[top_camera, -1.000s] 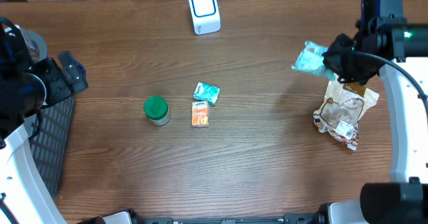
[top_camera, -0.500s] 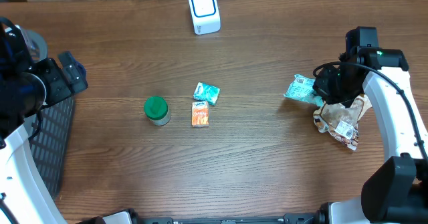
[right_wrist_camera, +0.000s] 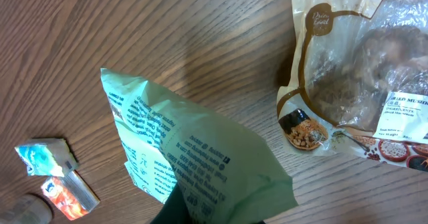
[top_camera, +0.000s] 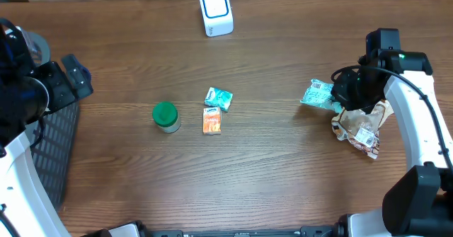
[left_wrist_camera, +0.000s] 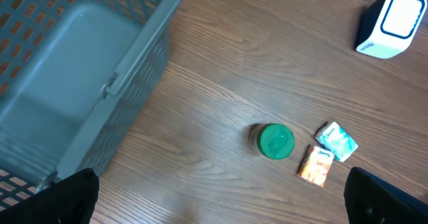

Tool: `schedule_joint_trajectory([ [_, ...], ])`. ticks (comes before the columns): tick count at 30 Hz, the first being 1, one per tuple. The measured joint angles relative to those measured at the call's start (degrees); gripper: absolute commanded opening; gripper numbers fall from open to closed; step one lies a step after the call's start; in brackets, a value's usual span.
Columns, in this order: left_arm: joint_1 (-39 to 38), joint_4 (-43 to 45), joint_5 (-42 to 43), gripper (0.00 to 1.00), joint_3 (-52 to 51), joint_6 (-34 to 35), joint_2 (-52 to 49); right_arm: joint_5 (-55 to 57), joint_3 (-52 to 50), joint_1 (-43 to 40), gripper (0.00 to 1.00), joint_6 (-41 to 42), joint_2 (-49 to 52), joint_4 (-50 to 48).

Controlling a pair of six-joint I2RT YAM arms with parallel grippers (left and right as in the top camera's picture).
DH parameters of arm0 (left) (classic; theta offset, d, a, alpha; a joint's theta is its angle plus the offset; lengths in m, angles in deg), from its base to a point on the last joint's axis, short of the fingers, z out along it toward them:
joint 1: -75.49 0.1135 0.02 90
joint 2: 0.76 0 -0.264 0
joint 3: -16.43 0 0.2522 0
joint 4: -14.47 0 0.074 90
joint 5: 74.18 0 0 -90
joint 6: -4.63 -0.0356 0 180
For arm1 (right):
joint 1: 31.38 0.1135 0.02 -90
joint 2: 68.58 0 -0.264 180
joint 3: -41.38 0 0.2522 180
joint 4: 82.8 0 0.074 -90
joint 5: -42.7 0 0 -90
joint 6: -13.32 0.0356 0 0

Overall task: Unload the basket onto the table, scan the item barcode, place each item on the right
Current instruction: 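Lower the green packet beside the brown pouch and open the right gripper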

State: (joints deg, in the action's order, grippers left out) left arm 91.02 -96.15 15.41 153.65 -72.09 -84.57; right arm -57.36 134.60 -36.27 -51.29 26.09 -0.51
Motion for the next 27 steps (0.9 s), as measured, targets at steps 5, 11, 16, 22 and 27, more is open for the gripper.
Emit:
schedule_joint_trajectory([
  [5,0.00,0.00,0.00,1.00,0.00,0.00,0.00,-0.02,0.00,0.00,0.04,-0.83,0.00,0.11],
  [11,0.00,0.00,0.00,1.00,0.00,0.00,0.00,-0.02,0.00,0.00,0.04,-1.25,0.00,0.11],
  [16,0.00,0.00,0.00,1.00,0.00,0.00,0.00,-0.07,0.00,0.00,0.04,-1.44,0.00,0.15],
  [22,0.00,0.00,0.00,1.00,0.00,0.00,0.00,-1.18,-1.51,0.00,0.04,-2.16,0.00,-0.46],
  [27,0.00,-0.02,0.02,1.00,0.00,0.00,0.00,-1.62,-6.32,0.00,0.04,-2.54,0.00,-2.29],
])
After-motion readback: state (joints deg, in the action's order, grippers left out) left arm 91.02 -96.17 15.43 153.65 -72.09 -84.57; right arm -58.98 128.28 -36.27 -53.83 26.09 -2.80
